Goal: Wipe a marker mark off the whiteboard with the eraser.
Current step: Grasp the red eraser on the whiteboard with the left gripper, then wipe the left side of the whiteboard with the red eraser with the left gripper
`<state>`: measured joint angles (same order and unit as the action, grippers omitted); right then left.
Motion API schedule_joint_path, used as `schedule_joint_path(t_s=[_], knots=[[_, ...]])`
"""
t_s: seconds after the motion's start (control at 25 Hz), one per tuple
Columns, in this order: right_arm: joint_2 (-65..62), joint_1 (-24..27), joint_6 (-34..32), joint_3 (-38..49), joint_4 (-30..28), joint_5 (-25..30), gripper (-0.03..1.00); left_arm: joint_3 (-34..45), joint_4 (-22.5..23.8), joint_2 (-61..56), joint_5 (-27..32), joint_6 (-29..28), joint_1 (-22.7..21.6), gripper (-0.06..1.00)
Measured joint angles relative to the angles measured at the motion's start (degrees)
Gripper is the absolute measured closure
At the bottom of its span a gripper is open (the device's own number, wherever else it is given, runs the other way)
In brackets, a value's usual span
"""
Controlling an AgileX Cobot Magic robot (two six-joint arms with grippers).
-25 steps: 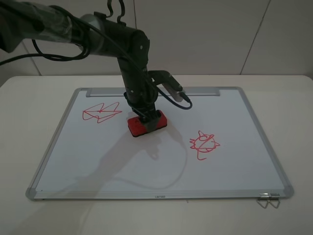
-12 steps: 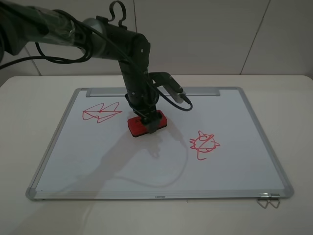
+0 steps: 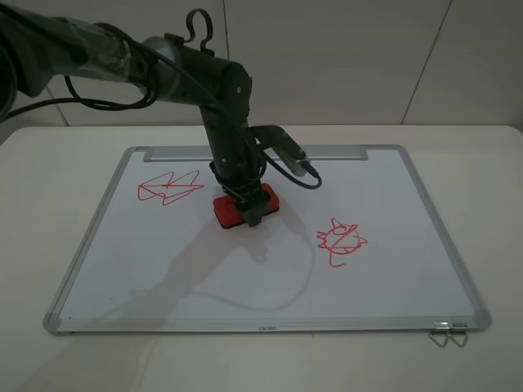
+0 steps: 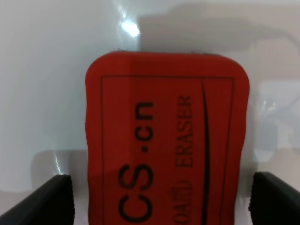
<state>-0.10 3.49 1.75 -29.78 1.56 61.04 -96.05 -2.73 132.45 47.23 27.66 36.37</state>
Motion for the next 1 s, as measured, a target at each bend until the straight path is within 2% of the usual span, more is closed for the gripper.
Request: schedule_joint_path(t_s=[0.12,0.24,0.68,0.8,1.0], knots=[[0.0,0.0,0.0,0.0,0.0,0.0,0.26,0.0,0.0,0.0,0.0,0.0,0.0,0.24],[0.0,0.0,0.0,0.0,0.0,0.0,0.26,0.0,0.0,0.0,-0.1,0.0,0.0,0.38],[0.0,0.0,0.0,0.0,0.0,0.0,0.26,0.0,0.0,-0.1,-0.2,-0.5,-0.1,0.37],[0.0,0.0,0.0,0.0,0.0,0.0,0.26,0.0,0.0,-1.3,0.1,-4.3,-0.1,0.37],[0.0,0.0,0.0,0.0,0.0,0.0,0.26,-0.1,0.1,-7.5,2.4,-14.5,-0.8,0.37]])
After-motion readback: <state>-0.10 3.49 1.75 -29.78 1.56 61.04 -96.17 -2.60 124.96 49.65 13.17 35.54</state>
